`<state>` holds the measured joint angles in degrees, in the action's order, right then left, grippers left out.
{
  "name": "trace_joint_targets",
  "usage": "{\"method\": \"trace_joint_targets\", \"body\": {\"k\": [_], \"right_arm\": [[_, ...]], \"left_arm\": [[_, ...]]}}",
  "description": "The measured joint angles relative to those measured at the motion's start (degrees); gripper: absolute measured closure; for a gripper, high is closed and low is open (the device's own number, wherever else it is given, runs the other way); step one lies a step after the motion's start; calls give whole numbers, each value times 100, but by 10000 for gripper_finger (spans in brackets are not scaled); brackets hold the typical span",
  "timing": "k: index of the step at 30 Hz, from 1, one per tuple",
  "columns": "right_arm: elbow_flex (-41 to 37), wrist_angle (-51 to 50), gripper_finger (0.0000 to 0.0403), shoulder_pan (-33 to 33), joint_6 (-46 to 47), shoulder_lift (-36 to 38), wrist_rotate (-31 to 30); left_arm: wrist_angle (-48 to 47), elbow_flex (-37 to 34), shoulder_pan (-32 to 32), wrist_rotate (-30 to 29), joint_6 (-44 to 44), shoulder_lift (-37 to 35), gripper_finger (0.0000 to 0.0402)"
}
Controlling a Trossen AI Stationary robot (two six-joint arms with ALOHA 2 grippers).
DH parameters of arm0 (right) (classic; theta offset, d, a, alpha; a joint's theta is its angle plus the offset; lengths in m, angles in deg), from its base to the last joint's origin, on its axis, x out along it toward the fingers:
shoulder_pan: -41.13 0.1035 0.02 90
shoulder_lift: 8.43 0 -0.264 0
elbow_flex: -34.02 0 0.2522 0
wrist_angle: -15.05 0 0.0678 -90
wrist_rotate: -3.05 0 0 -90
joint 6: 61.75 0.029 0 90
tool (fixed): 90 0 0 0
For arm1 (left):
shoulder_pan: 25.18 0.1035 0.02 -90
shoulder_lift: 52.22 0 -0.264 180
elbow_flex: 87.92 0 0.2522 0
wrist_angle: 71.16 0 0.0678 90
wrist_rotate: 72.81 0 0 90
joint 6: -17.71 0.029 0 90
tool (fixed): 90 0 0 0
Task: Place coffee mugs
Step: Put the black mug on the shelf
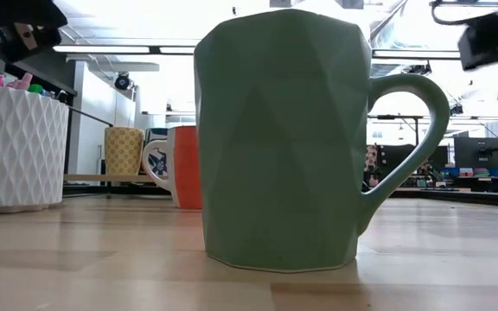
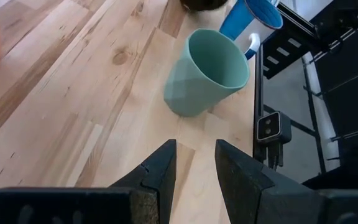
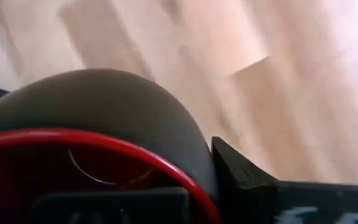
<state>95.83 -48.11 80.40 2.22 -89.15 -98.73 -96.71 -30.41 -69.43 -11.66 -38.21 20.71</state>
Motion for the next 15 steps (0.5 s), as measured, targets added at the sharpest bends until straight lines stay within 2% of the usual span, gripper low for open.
{"method": "trace_joint_targets", "body": {"k": [7, 11, 15], "right_arm": [[616, -1085, 400, -596, -273, 615, -692], [1211, -1104, 401, -1154, -750, 895, -1366], [1967, -705, 401, -1883, -1842, 826, -1712]], "left_arm": [[-170, 0, -2, 4, 51, 0, 300], [-485, 0, -2, 280, 49, 0, 300], [-542, 0, -85, 258, 194, -30, 300]]}}
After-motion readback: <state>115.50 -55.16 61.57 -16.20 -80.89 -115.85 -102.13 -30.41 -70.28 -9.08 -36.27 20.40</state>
